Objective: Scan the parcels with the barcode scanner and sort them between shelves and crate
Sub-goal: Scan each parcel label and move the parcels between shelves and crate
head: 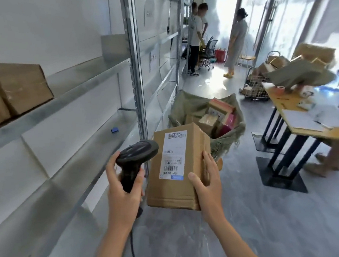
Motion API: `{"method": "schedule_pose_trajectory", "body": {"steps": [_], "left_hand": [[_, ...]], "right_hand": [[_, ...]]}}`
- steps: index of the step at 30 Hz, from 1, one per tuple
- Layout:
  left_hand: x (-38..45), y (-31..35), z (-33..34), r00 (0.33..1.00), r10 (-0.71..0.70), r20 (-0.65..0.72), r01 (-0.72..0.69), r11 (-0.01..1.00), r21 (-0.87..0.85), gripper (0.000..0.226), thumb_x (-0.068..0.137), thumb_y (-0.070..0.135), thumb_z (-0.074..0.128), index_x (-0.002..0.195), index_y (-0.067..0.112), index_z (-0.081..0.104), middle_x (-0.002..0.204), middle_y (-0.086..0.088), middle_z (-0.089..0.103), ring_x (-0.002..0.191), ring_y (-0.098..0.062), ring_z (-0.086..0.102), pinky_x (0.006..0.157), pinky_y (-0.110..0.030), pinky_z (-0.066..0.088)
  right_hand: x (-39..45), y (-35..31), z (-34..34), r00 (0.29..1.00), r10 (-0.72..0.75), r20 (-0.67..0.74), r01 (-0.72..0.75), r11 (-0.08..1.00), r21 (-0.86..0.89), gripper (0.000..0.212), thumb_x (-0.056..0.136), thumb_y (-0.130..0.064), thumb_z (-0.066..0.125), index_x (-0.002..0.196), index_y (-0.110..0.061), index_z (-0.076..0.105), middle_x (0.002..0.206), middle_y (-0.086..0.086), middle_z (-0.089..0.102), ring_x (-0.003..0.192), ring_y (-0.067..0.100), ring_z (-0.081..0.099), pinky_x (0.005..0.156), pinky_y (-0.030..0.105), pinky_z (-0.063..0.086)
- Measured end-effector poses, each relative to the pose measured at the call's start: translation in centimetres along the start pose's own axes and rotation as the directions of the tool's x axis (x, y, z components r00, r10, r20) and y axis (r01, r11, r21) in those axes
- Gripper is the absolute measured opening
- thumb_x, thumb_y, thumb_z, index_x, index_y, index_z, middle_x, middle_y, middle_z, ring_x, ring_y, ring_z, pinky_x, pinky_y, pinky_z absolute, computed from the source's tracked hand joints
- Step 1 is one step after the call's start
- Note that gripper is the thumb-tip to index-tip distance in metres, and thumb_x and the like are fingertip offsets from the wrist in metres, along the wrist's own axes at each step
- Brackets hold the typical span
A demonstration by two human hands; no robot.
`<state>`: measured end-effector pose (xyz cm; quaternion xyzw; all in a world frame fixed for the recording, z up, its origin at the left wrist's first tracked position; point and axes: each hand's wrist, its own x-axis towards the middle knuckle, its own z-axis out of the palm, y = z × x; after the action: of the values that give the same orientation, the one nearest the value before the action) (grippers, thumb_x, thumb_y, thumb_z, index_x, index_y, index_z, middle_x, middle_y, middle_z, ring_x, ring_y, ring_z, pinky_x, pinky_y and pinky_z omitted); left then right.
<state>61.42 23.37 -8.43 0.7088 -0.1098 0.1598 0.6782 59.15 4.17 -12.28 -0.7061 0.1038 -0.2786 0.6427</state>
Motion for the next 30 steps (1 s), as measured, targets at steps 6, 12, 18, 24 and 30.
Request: {"method": "schedule_pose_trajectory", "body": {"steps": [6, 12, 18, 24, 30], "left_hand": [[10.1, -2.9, 5.3, 0.995, -0.009, 0.102, 0.014, 0.999, -0.045, 0.065, 0.096, 0.005, 0.064, 0.141, 0.041, 0.034, 0.08, -0.006, 0.065, 0.051, -0.022, 0.054, 0.047, -0.035, 0.05], [17.3, -6.4, 11.2, 0.988, -0.006, 0.151, 0.014, 0.999, -0.046, 0.063, 0.095, 0.005, 0.065, 0.14, 0.037, 0.035, 0.081, -0.008, 0.067, 0.051, -0.029, 0.056, 0.049, -0.041, 0.052], [23.4, -10.7, 18.5, 0.987, -0.062, 0.149, 0.072, 0.996, -0.06, 0.064, 0.095, 0.009, 0.066, 0.139, 0.043, 0.035, 0.082, -0.007, 0.067, 0.052, -0.023, 0.057, 0.049, -0.035, 0.052], [29.7, -14.4, 24.7, 0.988, -0.101, 0.12, 0.107, 0.994, -0.037, 0.066, 0.096, 0.008, 0.065, 0.13, 0.057, 0.037, 0.082, -0.008, 0.066, 0.051, -0.023, 0.055, 0.047, -0.033, 0.051], [35.6, -18.3, 28.3, 0.985, -0.142, 0.102, 0.14, 0.99, 0.031, 0.063, 0.096, 0.006, 0.065, 0.138, 0.043, 0.035, 0.08, -0.017, 0.064, 0.053, -0.022, 0.056, 0.049, -0.037, 0.05]], "right_hand": [[8.5, 2.7, 1.5, 0.997, 0.03, -0.075, -0.028, 0.999, 0.024, 0.078, 0.07, -0.053, 0.069, 0.143, -0.053, 0.041, 0.154, -0.024, 0.033, 0.141, -0.001, 0.034, 0.117, 0.048, 0.035], [16.1, 5.7, 1.3, 0.986, 0.051, -0.158, -0.046, 0.998, 0.035, 0.076, 0.07, -0.051, 0.07, 0.141, -0.052, 0.043, 0.153, -0.022, 0.037, 0.14, -0.002, 0.035, 0.117, 0.046, 0.036], [24.1, 10.6, 0.0, 0.978, 0.101, -0.183, -0.102, 0.995, 0.001, 0.07, 0.072, -0.052, 0.069, 0.134, -0.067, 0.04, 0.152, -0.024, 0.036, 0.141, -0.001, 0.035, 0.116, 0.049, 0.036], [31.3, 14.6, -0.9, 0.966, 0.202, -0.164, -0.204, 0.979, 0.001, 0.075, 0.07, -0.05, 0.068, 0.14, -0.054, 0.043, 0.151, -0.024, 0.037, 0.139, -0.004, 0.035, 0.117, 0.045, 0.036], [37.8, 17.7, -0.6, 0.946, 0.292, -0.142, -0.293, 0.956, 0.012, 0.076, 0.071, -0.044, 0.071, 0.142, -0.048, 0.044, 0.152, -0.025, 0.035, 0.138, -0.007, 0.033, 0.119, 0.04, 0.033]]}}
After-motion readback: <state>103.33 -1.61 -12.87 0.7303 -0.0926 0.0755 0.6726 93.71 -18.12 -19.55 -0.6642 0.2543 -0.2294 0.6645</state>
